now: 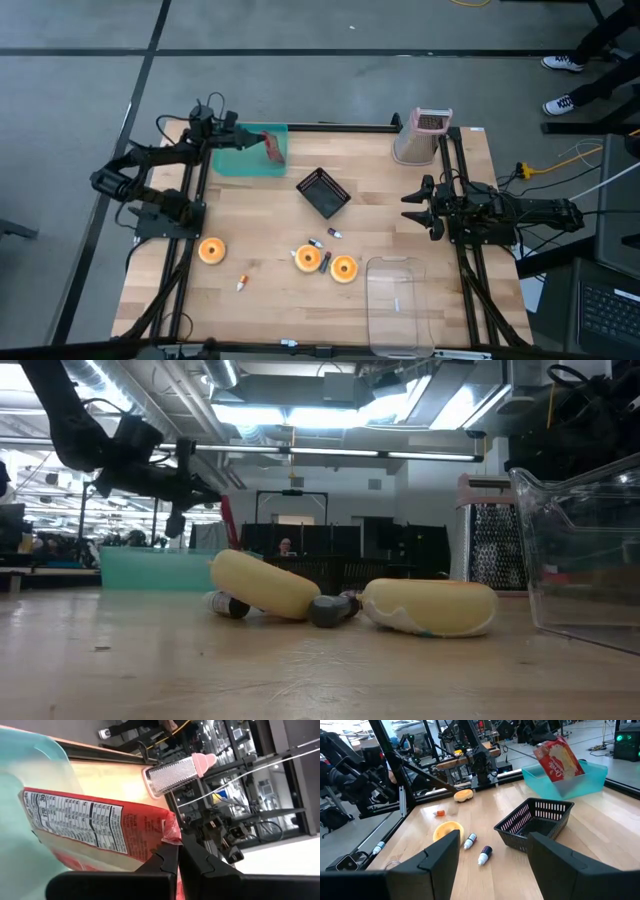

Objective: Pick & Place Food Item
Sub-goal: Put the red popcorn bag into the blue bin

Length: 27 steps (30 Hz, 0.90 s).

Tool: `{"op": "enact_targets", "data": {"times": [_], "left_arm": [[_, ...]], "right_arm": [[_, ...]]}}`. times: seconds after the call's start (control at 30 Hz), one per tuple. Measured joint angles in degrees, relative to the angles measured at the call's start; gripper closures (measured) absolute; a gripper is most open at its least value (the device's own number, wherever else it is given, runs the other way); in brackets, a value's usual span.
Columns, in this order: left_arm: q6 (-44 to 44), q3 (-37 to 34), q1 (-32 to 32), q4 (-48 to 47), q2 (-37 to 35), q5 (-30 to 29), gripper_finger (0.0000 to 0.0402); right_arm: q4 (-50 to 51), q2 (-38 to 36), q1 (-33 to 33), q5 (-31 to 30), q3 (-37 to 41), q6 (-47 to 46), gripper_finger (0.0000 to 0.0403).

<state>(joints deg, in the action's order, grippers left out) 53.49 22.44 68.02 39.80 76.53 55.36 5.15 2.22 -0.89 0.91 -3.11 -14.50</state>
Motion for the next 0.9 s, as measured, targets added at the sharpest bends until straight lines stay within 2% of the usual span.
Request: {"op": "enact_targets", "data": {"times": [0.13, 0.33, 0.57, 0.73, 0.9], "left_arm": [[-2.0, 0.0, 3.5, -3.2, -1.6, 0.9, 0.04], [-9.9, 0.0, 8.8, -15.4, -3.7, 1.9, 0.04], [-21.7, 0.0, 8.5, -31.7, -3.5, 1.6, 0.0393], [-23.4, 0.0, 8.5, -30.8, -5.3, 2.0, 0.0365], [-22.9, 0.0, 8.5, -26.9, -9.4, 2.5, 0.0301]], "right_arm": [[0.0, 0.0, 0.0, 0.0, 0.0, 0.0, 0.0175], [0.0, 0.0, 0.0, 0.0, 0.0, 0.0, 0.0175], [0.0, 0.0, 0.0, 0.0, 0.0, 0.0, 0.0175], [0.0, 0.0, 0.0, 0.0, 0.0, 0.0, 0.0175], [0.0, 0.0, 0.0, 0.0, 0.0, 0.0, 0.0175]]}}
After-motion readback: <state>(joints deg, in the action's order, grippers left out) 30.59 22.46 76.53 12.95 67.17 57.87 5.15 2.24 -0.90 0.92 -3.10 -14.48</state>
